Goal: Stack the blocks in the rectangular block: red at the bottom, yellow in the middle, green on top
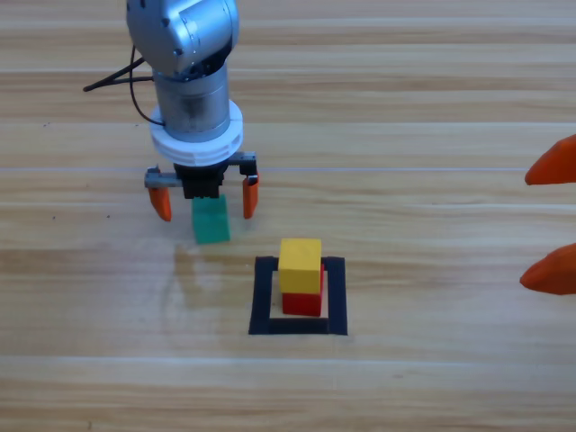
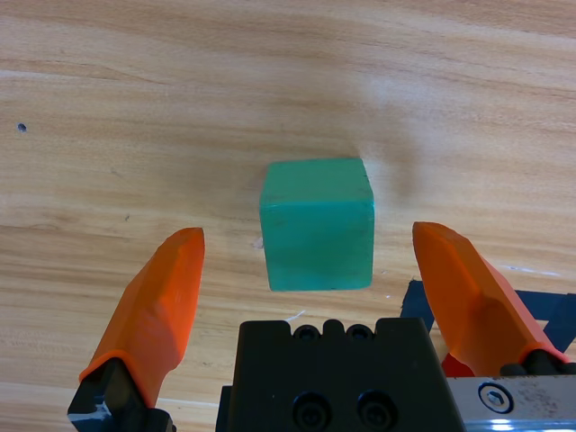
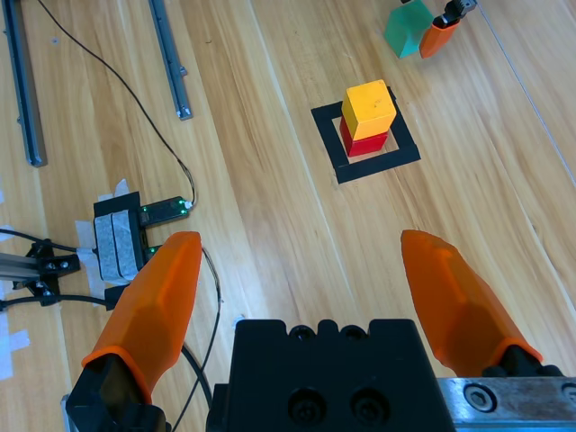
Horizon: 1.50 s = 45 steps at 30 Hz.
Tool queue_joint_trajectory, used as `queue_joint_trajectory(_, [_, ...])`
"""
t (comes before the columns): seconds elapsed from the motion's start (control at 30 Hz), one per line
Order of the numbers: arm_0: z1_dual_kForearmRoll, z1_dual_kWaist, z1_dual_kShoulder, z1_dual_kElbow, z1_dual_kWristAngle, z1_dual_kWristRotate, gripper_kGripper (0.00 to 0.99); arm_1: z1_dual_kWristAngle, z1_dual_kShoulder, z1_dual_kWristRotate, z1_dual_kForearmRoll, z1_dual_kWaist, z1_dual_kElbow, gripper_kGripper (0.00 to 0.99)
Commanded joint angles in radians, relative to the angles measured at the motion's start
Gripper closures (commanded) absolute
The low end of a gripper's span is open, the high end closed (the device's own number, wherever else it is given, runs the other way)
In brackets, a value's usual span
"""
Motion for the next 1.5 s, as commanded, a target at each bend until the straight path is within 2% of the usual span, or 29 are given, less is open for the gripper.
queue_joint_trajectory(0.03, [-0.001, 0.024, 0.06, 0.021, -0.023, -0.001, 0.016, 0.01, 0.045, -0.005, -0.006, -0.027, 0.023, 0.01])
queue_joint_trajectory(0.4, [-0.055, 0.024, 0.057, 0.064, -0.046, -0.01, 0.088, 0.01, 0.045, -0.007, -0.006, -0.027, 0.023, 0.01])
queue_joint_trajectory(0.47, [-0.067, 0.024, 0.057, 0.076, -0.047, -0.013, 0.14, 0.01, 0.045, -0.007, -0.006, -0.027, 0.023, 0.01])
queue_joint_trajectory(0.7, [-0.11, 0.024, 0.049, 0.116, -0.05, -0.018, 0.172, 0.01, 0.049, -0.007, -0.006, -0.027, 0.023, 0.011])
queue_joint_trajectory(0.9, [-0.12, 0.024, 0.038, 0.121, -0.05, -0.013, 0.337, 0.008, 0.05, -0.007, -0.006, -0.027, 0.023, 0.011])
queue_joint_trajectory(1.03, [-0.121, 0.027, 0.027, 0.125, -0.049, 0.002, 0.611, 0.008, 0.05, -0.007, -0.006, -0.027, 0.023, 0.01])
queue_joint_trajectory(1.2, [-0.12, 0.038, -0.014, 0.139, -0.039, 0.024, 0.811, 0.007, 0.05, -0.007, -0.006, -0.027, 0.024, 0.011])
queue_joint_trajectory(1.37, [-0.089, 0.036, -0.097, 0.125, -0.032, 0.068, 0.915, 0.007, 0.05, -0.007, -0.006, -0.027, 0.024, 0.011])
queue_joint_trajectory(1.5, [0.031, 0.004, -0.134, 0.027, -0.041, 0.128, 0.944, 0.007, 0.05, -0.007, -0.006, -0.027, 0.024, 0.011])
